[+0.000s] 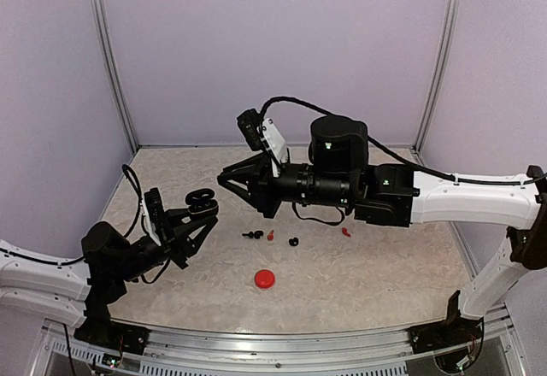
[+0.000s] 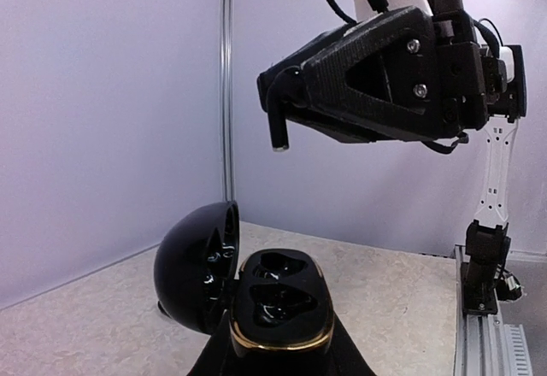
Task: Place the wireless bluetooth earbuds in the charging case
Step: Insert the right earbud into the right side groove of the charging case.
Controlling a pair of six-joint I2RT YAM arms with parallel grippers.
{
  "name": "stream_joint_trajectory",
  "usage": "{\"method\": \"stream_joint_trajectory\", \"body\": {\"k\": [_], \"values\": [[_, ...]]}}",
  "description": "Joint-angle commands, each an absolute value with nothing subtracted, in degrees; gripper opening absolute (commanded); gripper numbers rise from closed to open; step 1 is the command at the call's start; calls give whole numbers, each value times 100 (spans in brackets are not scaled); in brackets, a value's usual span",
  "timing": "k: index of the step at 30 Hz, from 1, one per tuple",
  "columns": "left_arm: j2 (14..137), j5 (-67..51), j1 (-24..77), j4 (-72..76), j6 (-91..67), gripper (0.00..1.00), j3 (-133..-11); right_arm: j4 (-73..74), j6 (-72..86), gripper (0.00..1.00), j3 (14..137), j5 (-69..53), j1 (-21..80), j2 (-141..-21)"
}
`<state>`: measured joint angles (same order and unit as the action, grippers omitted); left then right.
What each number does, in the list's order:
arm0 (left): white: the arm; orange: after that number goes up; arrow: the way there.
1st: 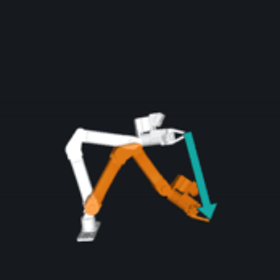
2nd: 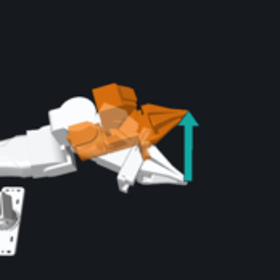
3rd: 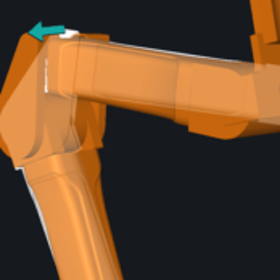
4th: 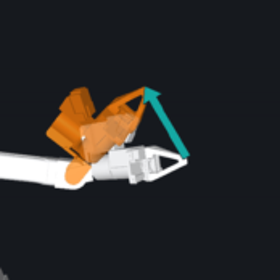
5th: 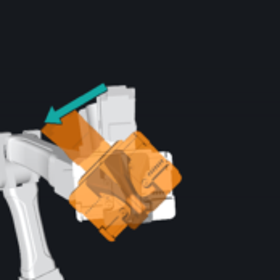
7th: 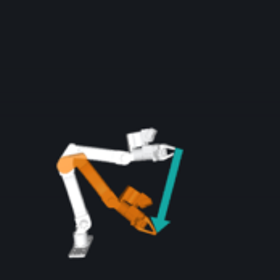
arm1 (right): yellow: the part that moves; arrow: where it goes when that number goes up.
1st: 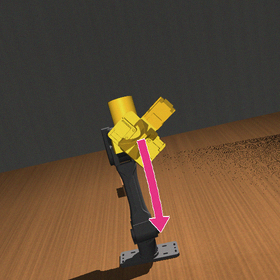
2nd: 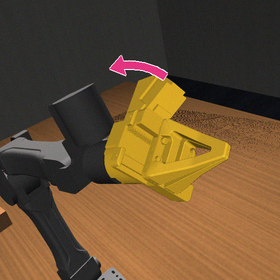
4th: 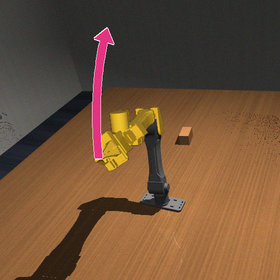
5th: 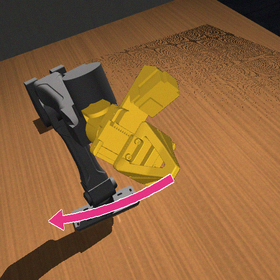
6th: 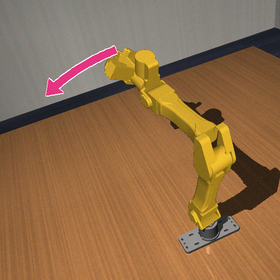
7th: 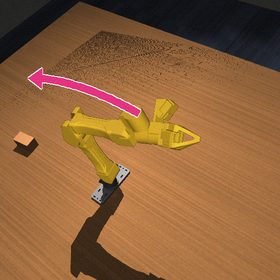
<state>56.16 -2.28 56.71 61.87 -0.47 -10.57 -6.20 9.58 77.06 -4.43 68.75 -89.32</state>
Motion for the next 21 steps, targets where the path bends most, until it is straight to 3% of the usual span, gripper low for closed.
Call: {"method": "stream_joint_trajectory", "body": {"k": [1,21], "values": [[5701,-19,5790,6585,512,1,-1195,-967,1318,17,7691,-668,6932,-9030],[5731,202,5966,6675,1031,0,-1154,-1015,1803,17,7653,-969,6989,-9251]]}}
